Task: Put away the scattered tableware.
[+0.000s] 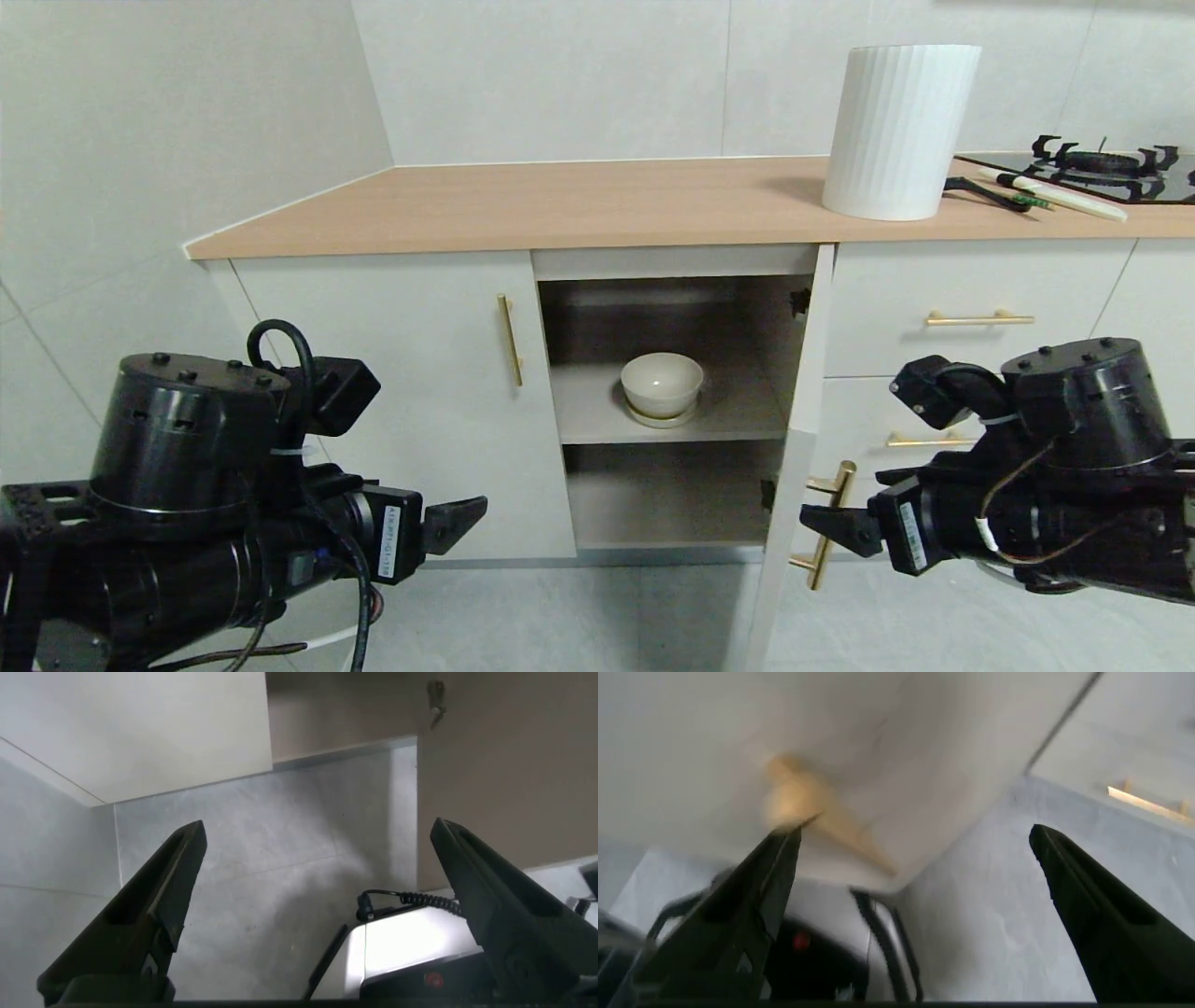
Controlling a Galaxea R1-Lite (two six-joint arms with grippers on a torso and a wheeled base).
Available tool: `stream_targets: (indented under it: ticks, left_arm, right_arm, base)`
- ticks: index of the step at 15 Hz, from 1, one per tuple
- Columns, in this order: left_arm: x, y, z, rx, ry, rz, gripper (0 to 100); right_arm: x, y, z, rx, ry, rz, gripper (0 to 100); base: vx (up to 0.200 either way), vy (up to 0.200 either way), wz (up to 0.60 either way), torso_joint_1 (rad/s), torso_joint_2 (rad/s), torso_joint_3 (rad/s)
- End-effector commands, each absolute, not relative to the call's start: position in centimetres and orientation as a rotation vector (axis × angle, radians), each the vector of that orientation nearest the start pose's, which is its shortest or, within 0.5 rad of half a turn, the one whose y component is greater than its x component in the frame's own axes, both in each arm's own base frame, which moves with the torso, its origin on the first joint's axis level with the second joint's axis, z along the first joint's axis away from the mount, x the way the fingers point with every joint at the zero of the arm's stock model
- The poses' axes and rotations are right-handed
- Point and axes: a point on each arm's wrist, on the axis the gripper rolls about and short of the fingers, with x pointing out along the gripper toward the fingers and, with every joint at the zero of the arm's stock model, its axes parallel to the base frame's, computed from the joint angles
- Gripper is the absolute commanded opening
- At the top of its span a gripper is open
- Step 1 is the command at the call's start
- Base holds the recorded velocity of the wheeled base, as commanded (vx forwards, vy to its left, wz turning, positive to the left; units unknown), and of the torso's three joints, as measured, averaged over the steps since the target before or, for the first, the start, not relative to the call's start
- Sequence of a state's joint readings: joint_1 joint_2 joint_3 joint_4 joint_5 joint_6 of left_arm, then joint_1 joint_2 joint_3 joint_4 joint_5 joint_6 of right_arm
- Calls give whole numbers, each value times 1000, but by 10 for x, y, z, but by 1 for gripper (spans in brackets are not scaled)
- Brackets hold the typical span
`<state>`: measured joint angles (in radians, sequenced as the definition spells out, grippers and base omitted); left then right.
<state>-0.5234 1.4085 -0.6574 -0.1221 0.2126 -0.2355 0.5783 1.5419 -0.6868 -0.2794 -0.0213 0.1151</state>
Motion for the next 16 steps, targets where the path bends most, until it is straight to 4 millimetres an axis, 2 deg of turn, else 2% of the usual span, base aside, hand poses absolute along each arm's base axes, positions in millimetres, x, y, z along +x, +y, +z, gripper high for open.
stream_targets:
  ticks: [1, 5, 8, 11, 14, 16]
  left_arm:
    - [188, -102, 172, -1, 619, -226, 100]
    - [187, -102, 173, -2, 616, -225, 100]
    - [188, -102, 172, -1, 617, -223, 100]
    - [189, -100, 173, 11, 604, -174, 100]
    - [190, -100, 172, 13, 608, -172, 100]
    - [190, -100, 172, 13, 608, -172, 100]
  right_arm:
    - [233, 153, 146, -99, 602, 518, 100]
    - [262, 173, 148, -97, 574, 527, 100]
    - [263, 185, 147, -88, 545, 559, 100]
    - [270, 198, 137, -61, 496, 578, 100]
    - [258, 214, 138, -31, 444, 628, 100]
    - [253, 216, 141, -16, 419, 645, 100]
  base:
    - [0, 0, 0, 0, 0, 0]
    - [0, 0, 0, 0, 0, 0]
    - [0, 0, 0, 0, 0, 0]
    - [0, 0, 0, 0, 0, 0]
    - [0, 0, 0, 0, 0, 0]
    - [0, 0, 0, 0, 0, 0]
